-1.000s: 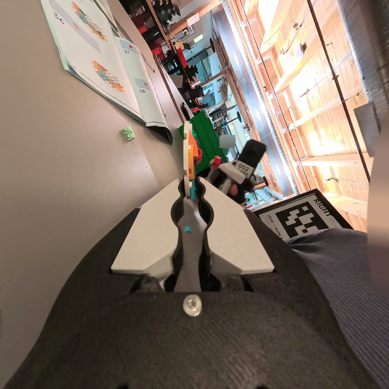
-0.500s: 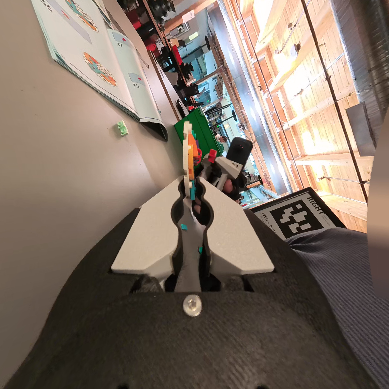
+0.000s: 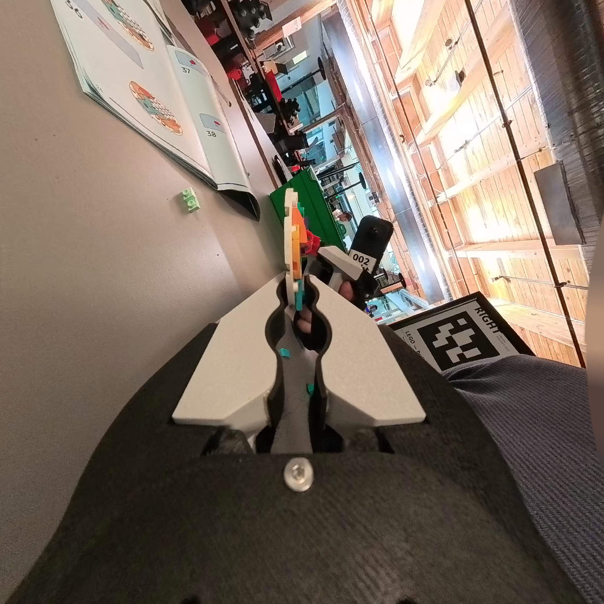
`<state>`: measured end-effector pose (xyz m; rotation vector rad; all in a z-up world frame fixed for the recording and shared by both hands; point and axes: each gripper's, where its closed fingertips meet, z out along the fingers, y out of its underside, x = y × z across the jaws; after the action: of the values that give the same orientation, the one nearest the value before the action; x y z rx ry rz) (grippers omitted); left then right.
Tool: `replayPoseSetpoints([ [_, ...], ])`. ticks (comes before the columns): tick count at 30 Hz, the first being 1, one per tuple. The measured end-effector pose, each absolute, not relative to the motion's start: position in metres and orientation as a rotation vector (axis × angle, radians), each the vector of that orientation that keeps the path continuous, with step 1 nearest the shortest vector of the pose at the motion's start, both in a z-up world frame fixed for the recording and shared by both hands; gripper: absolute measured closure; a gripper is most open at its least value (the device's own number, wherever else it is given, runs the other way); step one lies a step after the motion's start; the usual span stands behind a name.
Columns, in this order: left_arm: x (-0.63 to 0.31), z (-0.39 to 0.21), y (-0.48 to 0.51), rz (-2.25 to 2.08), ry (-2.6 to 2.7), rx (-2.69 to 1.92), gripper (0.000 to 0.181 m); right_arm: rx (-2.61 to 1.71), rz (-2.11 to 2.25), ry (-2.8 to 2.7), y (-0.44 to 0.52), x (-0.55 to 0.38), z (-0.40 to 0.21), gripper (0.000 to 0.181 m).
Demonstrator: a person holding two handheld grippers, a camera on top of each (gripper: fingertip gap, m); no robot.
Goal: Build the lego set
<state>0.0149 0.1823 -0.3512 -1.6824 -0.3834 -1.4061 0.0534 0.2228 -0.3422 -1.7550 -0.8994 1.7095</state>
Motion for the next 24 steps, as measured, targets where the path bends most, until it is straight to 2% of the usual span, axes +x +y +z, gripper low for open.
replayPoseSetpoints([
  [24, 0.0155, -0.3505, 0.1821, -1.432, -0.383, -1.686, 0.175, -1.751, 1.689, -0.887, 0.2257, 0.0563, -0.3415, 0.176],
])
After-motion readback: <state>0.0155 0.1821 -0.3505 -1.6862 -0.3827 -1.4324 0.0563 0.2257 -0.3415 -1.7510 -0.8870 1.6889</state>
